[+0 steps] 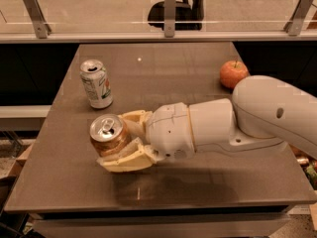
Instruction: Pick orange can
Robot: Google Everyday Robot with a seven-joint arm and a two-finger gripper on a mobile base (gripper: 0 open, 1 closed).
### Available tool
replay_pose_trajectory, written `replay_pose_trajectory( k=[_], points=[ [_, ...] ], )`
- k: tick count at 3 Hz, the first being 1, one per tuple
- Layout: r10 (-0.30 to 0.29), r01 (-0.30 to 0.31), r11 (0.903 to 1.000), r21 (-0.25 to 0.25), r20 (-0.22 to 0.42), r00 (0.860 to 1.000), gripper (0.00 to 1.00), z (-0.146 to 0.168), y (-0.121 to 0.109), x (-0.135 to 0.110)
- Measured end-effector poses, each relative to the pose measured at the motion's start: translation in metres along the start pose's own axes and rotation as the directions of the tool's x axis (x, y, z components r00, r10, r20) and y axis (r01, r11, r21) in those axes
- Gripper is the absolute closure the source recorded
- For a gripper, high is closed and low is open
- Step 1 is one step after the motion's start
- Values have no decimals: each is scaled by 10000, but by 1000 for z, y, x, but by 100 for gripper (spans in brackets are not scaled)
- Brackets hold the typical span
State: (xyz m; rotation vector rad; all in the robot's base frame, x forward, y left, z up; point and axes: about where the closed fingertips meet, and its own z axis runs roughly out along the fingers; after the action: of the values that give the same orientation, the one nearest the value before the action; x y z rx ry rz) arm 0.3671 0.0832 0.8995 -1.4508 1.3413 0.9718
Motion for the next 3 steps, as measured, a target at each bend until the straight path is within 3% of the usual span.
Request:
replay_pose_trajectory(
  k=[3],
  points=[
    [-1097, 1127, 9929, 389, -705, 9915, 100, -25, -14, -73]
  ],
)
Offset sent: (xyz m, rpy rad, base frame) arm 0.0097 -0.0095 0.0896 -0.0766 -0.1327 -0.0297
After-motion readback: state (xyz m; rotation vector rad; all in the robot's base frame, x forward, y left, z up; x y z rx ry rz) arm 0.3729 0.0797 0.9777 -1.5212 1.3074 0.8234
